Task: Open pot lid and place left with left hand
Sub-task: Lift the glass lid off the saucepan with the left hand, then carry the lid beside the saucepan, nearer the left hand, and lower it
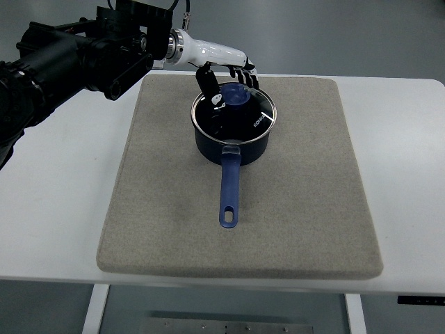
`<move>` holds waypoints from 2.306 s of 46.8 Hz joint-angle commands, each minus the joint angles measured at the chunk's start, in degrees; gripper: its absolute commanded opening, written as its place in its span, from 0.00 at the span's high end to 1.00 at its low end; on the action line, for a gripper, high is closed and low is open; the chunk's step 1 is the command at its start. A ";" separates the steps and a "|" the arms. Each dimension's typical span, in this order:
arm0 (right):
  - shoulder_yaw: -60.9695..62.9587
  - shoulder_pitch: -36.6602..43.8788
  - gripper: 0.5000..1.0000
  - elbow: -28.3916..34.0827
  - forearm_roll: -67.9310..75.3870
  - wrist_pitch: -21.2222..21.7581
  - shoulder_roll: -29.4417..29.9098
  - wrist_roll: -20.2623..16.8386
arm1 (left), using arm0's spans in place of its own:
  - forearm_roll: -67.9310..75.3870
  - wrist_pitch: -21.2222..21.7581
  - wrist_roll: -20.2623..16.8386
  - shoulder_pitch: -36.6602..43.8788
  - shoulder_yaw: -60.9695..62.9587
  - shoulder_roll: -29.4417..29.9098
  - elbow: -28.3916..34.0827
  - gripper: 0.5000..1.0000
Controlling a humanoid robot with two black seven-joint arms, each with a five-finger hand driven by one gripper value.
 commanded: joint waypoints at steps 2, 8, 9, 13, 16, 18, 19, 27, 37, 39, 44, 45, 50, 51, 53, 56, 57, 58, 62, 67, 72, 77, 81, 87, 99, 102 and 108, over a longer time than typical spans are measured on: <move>0.00 0.00 0.17 -0.01 0.06 0.01 0.00 0.00 | -0.01 -0.17 0.00 -0.07 0.00 0.00 -0.02 0.62; 0.00 0.00 0.17 -0.01 0.06 0.09 0.00 0.00 | -0.01 -0.17 0.00 -0.07 0.00 0.00 0.07 0.72; 0.00 0.00 0.17 -0.01 0.06 0.09 0.00 0.00 | -0.01 -0.17 0.00 -0.16 0.00 0.00 0.16 0.75; 0.00 0.00 0.17 -0.01 0.06 0.01 0.00 -0.09 | -0.01 -0.09 0.00 -0.16 0.00 0.00 0.16 0.76; 0.00 0.00 0.17 -0.01 0.06 0.09 0.00 -0.09 | -0.10 -0.09 0.00 -0.60 0.00 0.00 0.16 0.84; 0.09 0.00 0.17 -0.01 0.06 0.09 0.00 -0.09 | -0.10 -0.09 0.00 -1.04 -0.09 0.09 0.16 0.90; 0.00 0.00 0.17 -0.01 0.06 0.09 0.00 -0.09 | -0.10 -0.09 0.00 -1.13 -0.09 0.09 0.16 0.92; 0.00 0.00 0.17 -0.01 0.06 0.09 0.00 -0.09 | -0.80 0.00 0.00 -2.01 -0.18 0.09 0.33 1.00; 0.00 0.00 0.17 -0.01 0.06 0.18 0.00 -0.09 | -1.32 0.18 0.00 -2.80 -0.71 0.70 0.42 1.00; 0.00 0.00 0.17 -0.01 0.06 0.18 0.00 -0.09 | -1.41 0.35 0.00 -2.71 -1.06 0.97 0.51 1.00; 0.00 0.00 0.17 -0.01 0.06 0.09 0.00 -0.09 | -2.20 0.44 0.00 -2.36 -2.11 2.46 1.56 1.00; 0.00 0.00 0.17 -0.01 0.06 0.09 0.00 -0.09 | -2.55 0.44 0.00 -2.27 -2.20 3.16 1.82 1.00; -0.09 0.00 0.17 -0.01 -0.03 0.09 0.00 -0.09 | -4.14 0.44 0.00 -1.57 -2.46 7.03 2.09 1.00; -0.09 0.00 0.17 -0.01 -0.03 0.09 0.00 -0.09 | -4.40 0.44 0.00 -1.48 -2.47 7.73 2.09 1.00; -0.09 0.00 0.17 -0.01 -0.03 0.09 0.00 -0.09 | -4.84 0.44 0.00 -1.22 -2.55 9.05 2.09 1.00; -0.09 0.00 0.17 -0.10 -0.03 0.09 0.00 -0.09 | -5.37 0.53 0.00 -1.13 -2.73 10.98 2.18 1.00; -0.09 0.00 0.17 -0.01 -0.03 0.09 0.00 -0.09 | -5.72 0.62 0.00 -1.13 -2.73 11.68 2.18 1.00; -0.09 0.00 0.17 -0.01 -0.03 0.09 0.00 -0.09 | -6.07 0.62 0.00 -0.95 -2.73 12.48 2.18 1.00; -0.09 0.00 0.17 -0.01 -0.03 0.09 0.00 -0.09 | -8.70 0.62 0.00 1.24 -2.64 15.11 2.18 1.00; -0.09 0.00 0.17 -0.01 -0.03 0.09 0.00 -0.09 | -10.29 0.70 0.00 4.31 -2.38 16.44 2.18 1.00; -0.09 0.00 0.17 -0.01 -0.12 0.01 0.00 -0.09 | -10.29 1.49 0.00 7.13 -2.20 17.05 2.97 1.00; -0.18 0.00 0.17 -0.01 -0.12 -0.08 0.00 -0.09 | -10.11 2.29 0.00 9.06 -1.85 16.97 4.55 1.00; -0.18 0.00 0.17 -0.01 -0.03 -0.08 0.00 -0.09 | -10.11 2.46 0.00 10.56 -1.85 16.79 4.99 1.00; -0.18 0.00 0.17 -0.01 -0.03 -0.08 0.00 -0.09 | -10.03 4.22 0.00 12.05 -1.76 16.26 5.17 1.00; -0.18 0.00 0.17 -0.01 -0.03 -0.17 0.00 -0.09 | -9.76 6.94 0.00 14.60 -1.67 13.98 5.17 1.00; -0.18 0.00 0.17 -0.01 -0.03 -0.17 0.00 -0.09 | -9.76 7.56 0.00 14.95 -1.68 13.71 5.17 0.78; -0.26 0.00 0.17 -0.01 -0.03 -0.17 0.00 -0.09 | -10.11 7.65 0.00 15.57 -1.94 13.10 5.17 0.27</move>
